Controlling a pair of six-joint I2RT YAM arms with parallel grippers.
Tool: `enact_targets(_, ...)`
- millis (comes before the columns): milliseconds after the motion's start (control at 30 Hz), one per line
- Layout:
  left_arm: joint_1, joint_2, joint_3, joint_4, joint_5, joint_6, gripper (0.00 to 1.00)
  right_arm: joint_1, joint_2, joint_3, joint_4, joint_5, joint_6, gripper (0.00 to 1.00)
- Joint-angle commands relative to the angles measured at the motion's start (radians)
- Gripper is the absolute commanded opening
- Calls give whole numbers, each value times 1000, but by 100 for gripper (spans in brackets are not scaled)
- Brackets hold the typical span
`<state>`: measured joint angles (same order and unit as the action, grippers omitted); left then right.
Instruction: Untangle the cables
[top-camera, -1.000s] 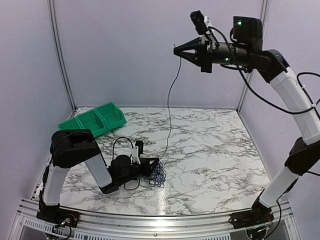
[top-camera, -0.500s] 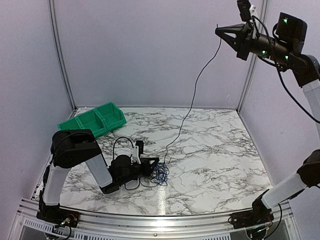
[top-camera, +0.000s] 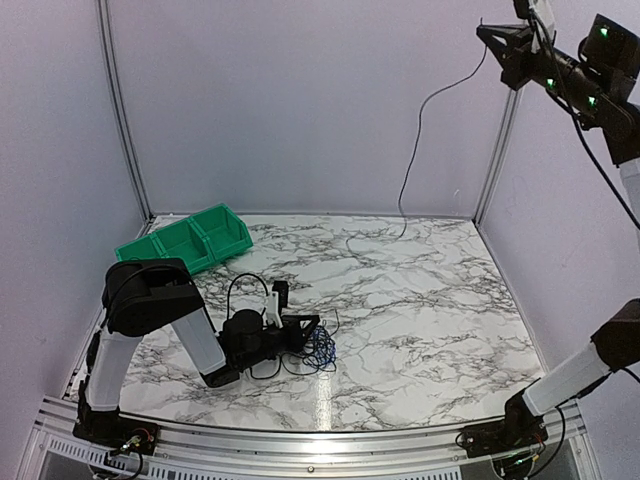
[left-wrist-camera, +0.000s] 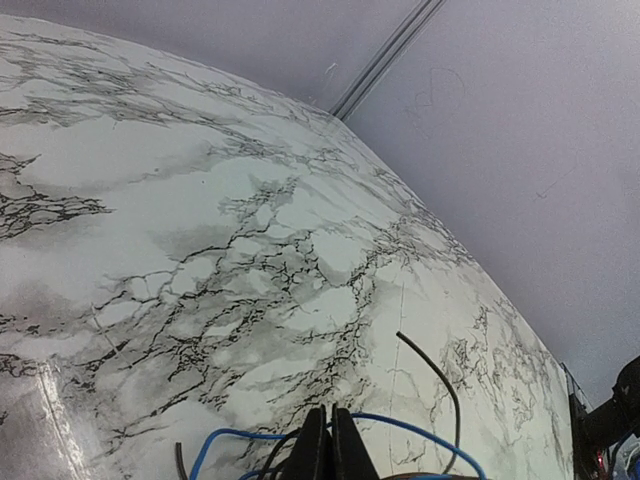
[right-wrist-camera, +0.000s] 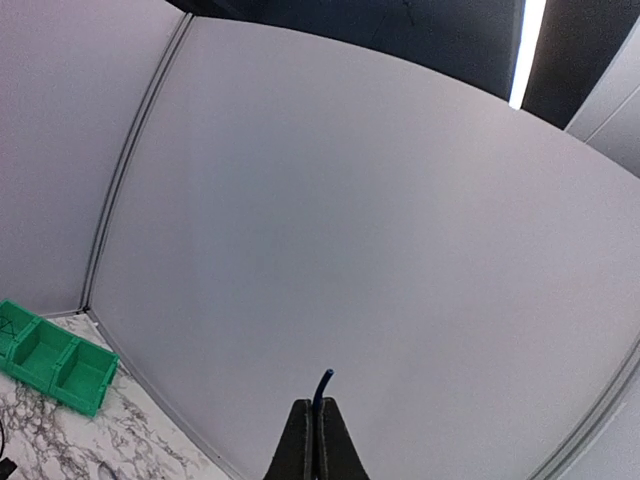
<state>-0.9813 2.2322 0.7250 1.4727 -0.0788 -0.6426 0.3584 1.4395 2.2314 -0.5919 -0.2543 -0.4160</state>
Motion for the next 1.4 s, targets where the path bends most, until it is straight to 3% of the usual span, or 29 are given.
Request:
enact_targets(0, -5, 56, 17, -107, 16, 4, 3, -13, -30, -7, 52, 83, -3, 0)
enact_targets(167, -5, 50, 16, -108, 15, 0, 3, -13, -45, -125, 68, 67, 2, 0)
enact_targets(367, -5, 5, -12, -107, 2, 19, 5, -13, -75, -389, 110, -7, 14, 0)
enact_targets(633, -7, -112, -42, -134, 13, 46, 32, -13, -81, -730, 214, -96, 39, 0)
enact_targets(733, -7, -194, -51, -198, -1, 82, 43, -12, -70, -777, 240, -153, 63, 0)
enact_targets(933, -23, -336, -50, -321, -50, 200, 54, -8, -29, -809, 260, -286, 99, 0)
enact_targets(1167, -48, -393, 79, -548, -50, 335, 56, 11, -8, -849, 295, -382, 136, 0)
enact_targets(1367, -63, -318, 287, -792, -80, 393, 56, 30, 52, -857, 320, -461, 195, 0)
